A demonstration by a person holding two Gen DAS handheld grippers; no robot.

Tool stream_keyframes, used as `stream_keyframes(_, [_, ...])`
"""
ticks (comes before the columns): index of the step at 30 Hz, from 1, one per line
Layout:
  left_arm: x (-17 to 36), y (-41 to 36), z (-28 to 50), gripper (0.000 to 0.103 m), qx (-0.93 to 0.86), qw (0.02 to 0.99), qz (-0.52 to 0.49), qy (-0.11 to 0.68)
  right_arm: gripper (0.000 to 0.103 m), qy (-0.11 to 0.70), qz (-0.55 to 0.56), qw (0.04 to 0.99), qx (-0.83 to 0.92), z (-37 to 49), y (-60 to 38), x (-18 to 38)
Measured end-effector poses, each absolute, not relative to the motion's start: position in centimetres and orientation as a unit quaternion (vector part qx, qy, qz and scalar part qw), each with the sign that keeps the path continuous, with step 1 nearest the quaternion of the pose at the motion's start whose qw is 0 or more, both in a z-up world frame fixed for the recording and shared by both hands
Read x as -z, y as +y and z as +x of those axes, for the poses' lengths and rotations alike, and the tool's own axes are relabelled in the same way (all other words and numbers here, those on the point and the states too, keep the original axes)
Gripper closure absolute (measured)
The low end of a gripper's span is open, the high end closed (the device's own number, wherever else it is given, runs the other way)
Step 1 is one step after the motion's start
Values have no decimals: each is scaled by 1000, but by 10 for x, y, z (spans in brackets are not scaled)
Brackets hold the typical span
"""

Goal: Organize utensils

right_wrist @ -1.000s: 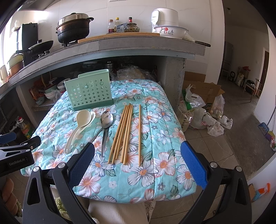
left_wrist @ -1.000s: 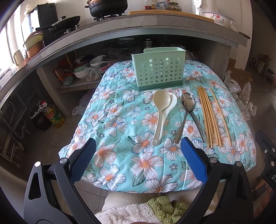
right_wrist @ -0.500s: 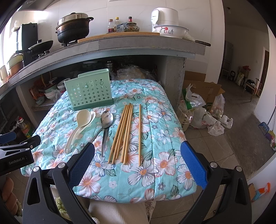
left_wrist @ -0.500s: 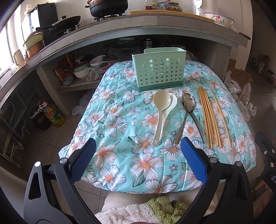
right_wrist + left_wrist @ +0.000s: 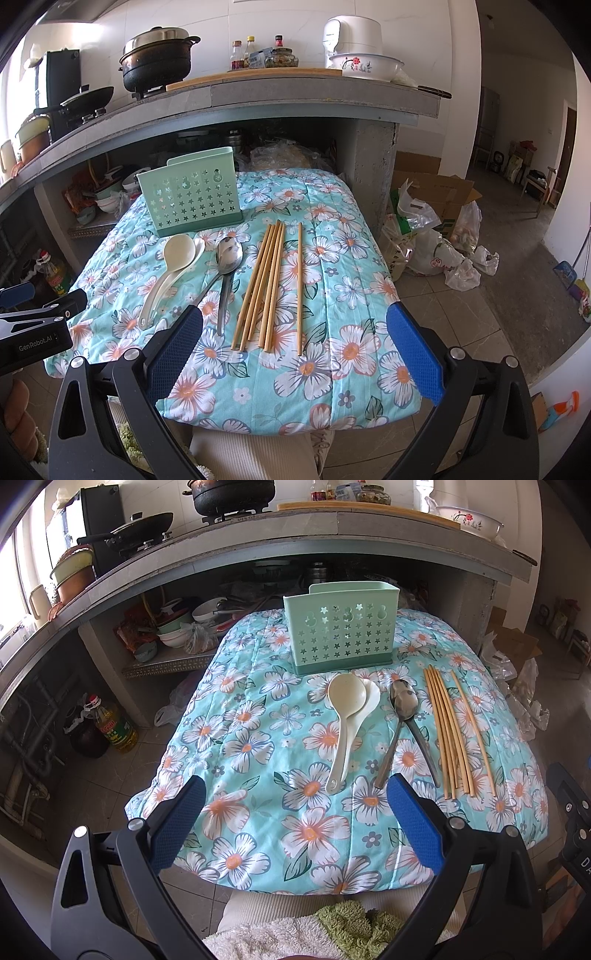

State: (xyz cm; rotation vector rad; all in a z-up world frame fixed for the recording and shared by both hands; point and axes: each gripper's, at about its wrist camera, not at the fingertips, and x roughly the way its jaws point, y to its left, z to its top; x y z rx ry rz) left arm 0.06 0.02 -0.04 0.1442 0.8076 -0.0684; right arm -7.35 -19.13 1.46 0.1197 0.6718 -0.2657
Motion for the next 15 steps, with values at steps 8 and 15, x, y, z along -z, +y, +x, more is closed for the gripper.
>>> stream_keyframes(8, [0, 0, 1, 8, 34, 916, 70, 393, 6, 330, 59, 933, 129, -74, -191, -16])
stream_keyframes(15, [0, 0, 1, 8, 34, 916, 70, 393, 6, 330, 59, 933, 129, -73, -190, -10])
